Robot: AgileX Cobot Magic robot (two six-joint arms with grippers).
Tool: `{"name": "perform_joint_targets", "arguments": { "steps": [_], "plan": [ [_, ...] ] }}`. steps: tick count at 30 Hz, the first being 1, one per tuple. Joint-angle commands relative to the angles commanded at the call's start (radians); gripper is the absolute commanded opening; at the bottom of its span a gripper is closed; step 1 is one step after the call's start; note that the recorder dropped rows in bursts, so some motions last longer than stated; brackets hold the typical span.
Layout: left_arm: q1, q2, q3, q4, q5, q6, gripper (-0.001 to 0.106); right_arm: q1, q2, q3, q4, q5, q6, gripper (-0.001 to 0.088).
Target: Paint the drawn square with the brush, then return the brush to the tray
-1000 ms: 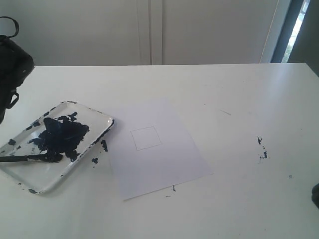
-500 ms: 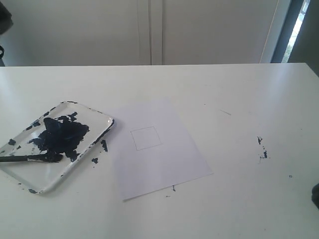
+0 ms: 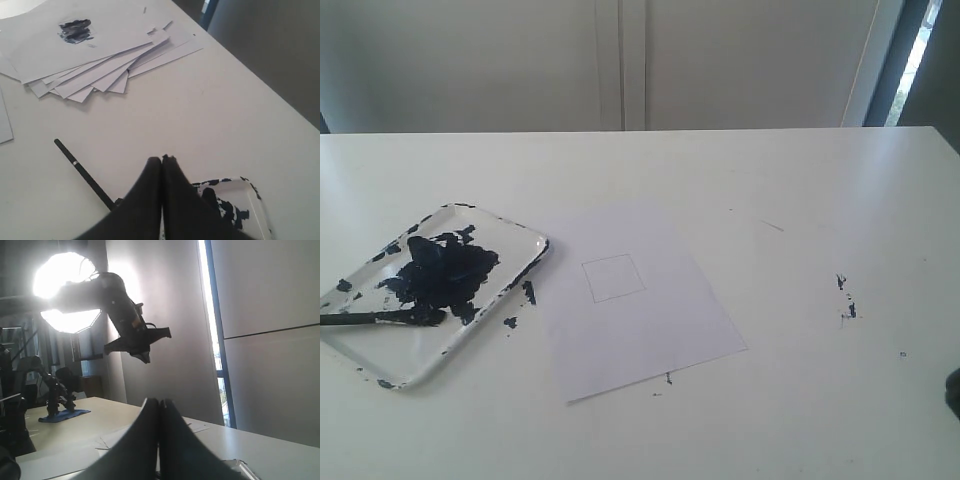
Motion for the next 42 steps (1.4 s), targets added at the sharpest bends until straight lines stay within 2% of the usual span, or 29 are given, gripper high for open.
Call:
{"name": "perform_joint_targets", "arguments": {
  "steps": [9,11,16,23,29,36,42],
  "plan": [
    [-0.036,-0.231,0.238,-0.015,0.000,-0.005,0.005,0.000,0.000,0.000,0.000,0.000,0.000,0.0000],
    [-0.036,-0.272,0.304,-0.024,0.000,-0.050,0.005,0.000,0.000,0.000,0.000,0.000,0.000,0.0000],
    [-0.036,-0.328,0.469,-0.052,0.000,-0.124,0.005,0.000,0.000,0.000,0.000,0.000,0.000,0.0000],
    [-0.036,-0.396,0.708,-0.058,-0.008,-0.134,0.005,0.000,0.000,0.000,0.000,0.000,0.000,0.0000],
    [-0.036,-0.481,0.860,-0.016,-0.226,-0.166,0.005,0.000,0.000,0.000,0.000,0.000,0.000,0.0000],
    [-0.036,-0.580,0.990,-0.018,-0.418,-0.164,0.005,0.000,0.000,0.000,0.000,0.000,0.000,0.0000],
    [-0.036,-0.684,1.074,-0.015,-0.529,-0.119,0.005,0.000,0.000,0.000,0.000,0.000,0.000,0.0000]
  ]
}}
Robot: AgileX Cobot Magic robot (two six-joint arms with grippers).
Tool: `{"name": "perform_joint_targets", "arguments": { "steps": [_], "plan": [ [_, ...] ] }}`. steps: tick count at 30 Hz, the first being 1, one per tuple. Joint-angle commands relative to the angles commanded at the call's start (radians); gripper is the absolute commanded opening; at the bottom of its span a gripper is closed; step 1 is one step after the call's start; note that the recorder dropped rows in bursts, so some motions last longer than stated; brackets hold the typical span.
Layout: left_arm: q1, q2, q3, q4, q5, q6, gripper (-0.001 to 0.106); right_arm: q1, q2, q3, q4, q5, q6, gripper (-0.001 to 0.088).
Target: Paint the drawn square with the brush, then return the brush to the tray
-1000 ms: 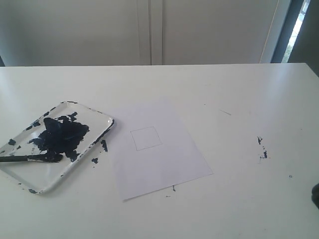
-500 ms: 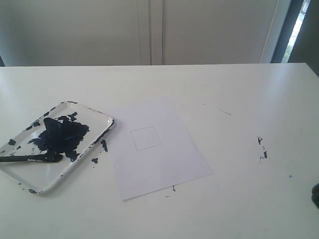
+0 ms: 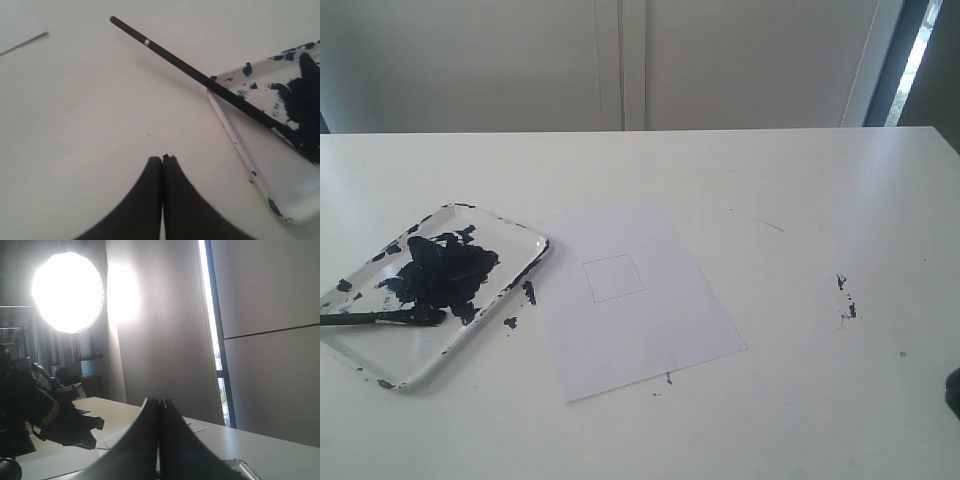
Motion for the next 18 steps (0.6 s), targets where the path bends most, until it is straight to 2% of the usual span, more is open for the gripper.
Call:
{"name": "perform_joint_targets", "arguments": {
  "steps": [6,15,18],
  "plan": [
    [0.002,-0.124,0.052,-0.025,-0.097,0.094,0.005,0.000,0.000,0.000,0.000,0.000,0.000,0.0000],
    [0.002,-0.263,0.145,-0.045,-0.156,0.120,0.005,0.000,0.000,0.000,0.000,0.000,0.000,0.0000],
    [0.028,-0.302,0.172,-0.045,-0.186,0.120,0.005,0.000,0.000,0.000,0.000,0.000,0.000,0.0000]
  ]
}}
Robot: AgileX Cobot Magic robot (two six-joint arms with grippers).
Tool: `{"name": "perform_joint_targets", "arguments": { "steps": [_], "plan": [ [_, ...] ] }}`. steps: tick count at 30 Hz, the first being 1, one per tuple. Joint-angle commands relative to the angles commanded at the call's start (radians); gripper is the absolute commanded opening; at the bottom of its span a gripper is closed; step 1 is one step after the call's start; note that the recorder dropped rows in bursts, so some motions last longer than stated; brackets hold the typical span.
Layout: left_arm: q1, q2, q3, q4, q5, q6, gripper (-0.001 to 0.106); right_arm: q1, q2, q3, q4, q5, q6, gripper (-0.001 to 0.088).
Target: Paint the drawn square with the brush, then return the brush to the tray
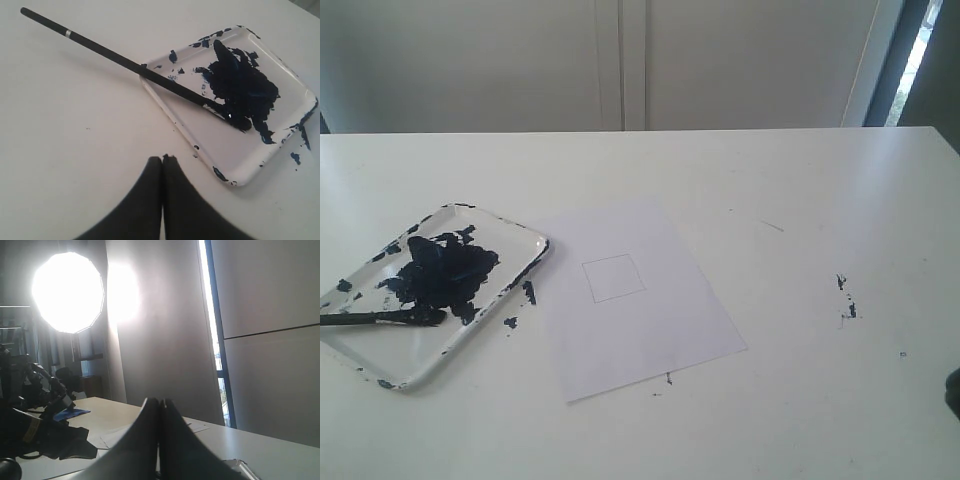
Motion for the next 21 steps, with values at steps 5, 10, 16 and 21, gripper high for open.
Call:
{"name": "perform_joint_targets", "arguments": {
  "steps": [5,10,16,21],
  "plan": [
    [0.087,-0.065,0.047,-0.064,-0.056,0.069,0.005,0.000,0.000,0.000,0.000,0.000,0.000,0.0000],
    [0.148,-0.124,0.089,-0.143,-0.103,0.143,0.005,0.000,0.000,0.000,0.000,0.000,0.000,0.0000],
    [0.175,-0.193,0.105,-0.293,-0.104,0.284,0.005,0.000,0.000,0.000,0.000,0.000,0.000,0.0000],
    [0.189,-0.235,0.105,-0.392,-0.112,0.378,0.005,0.000,0.000,0.000,0.000,0.000,0.000,0.0000]
  ]
}}
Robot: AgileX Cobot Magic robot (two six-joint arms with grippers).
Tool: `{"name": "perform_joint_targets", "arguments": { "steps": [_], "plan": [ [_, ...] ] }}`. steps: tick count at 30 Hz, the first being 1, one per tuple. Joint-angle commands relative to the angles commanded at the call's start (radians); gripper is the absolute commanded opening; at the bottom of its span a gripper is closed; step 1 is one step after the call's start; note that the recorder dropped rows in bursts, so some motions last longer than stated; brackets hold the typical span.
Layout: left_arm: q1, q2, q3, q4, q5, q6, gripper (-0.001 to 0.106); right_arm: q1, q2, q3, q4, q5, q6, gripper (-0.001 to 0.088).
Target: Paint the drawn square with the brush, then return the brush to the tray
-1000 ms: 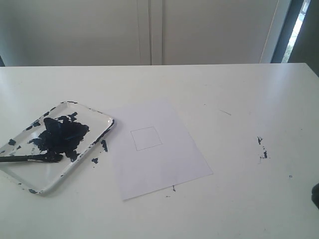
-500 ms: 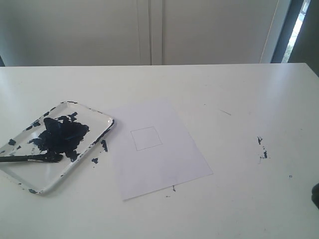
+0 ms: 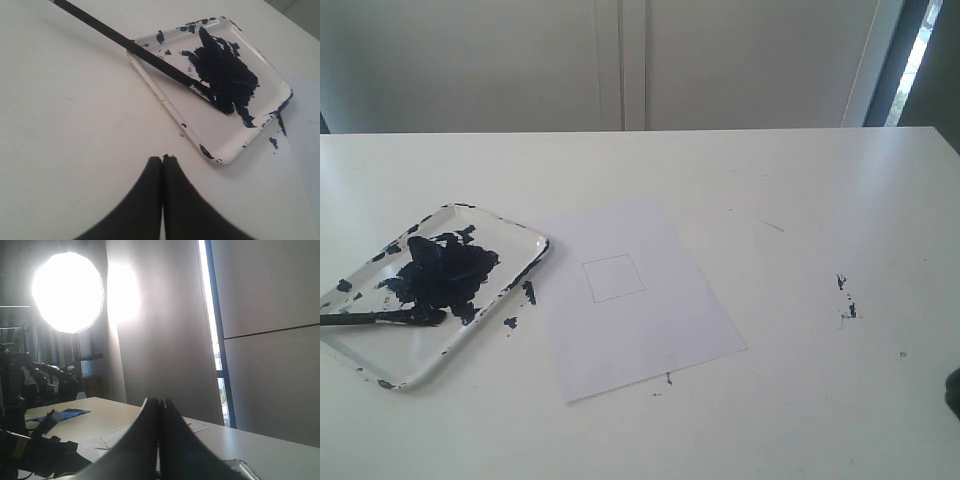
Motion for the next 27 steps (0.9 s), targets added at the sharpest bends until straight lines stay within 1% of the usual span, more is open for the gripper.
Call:
{"name": "perform_joint_targets", "arguments": {
  "steps": [2,6,9,13,16,23,27],
  "plan": [
    [0.022,-0.018,0.000,-0.055,0.010,0.050,0.005,0.000,0.000,0.000,0.000,0.000,0.000,0.0000],
    [0.072,-0.024,0.000,-0.173,0.065,0.207,0.005,0.000,0.000,0.000,0.000,0.000,0.000,0.0000],
    [0.088,-0.024,0.000,-0.237,0.067,0.307,0.005,0.000,0.000,0.000,0.000,0.000,0.000,0.0000],
    [0.094,-0.024,0.000,-0.267,0.067,0.357,0.005,0.000,0.000,0.000,0.000,0.000,0.000,0.0000],
    [0.094,-0.024,0.000,-0.270,0.065,0.427,0.005,0.000,0.000,0.000,0.000,0.000,0.000,0.0000],
    [0.094,-0.024,0.000,-0.261,0.065,0.688,0.005,0.000,0.000,0.000,0.000,0.000,0.000,0.0000],
    [0.094,-0.024,0.000,-0.261,0.062,0.692,0.005,0.000,0.000,0.000,0.000,0.000,0.000,0.0000]
  ]
}}
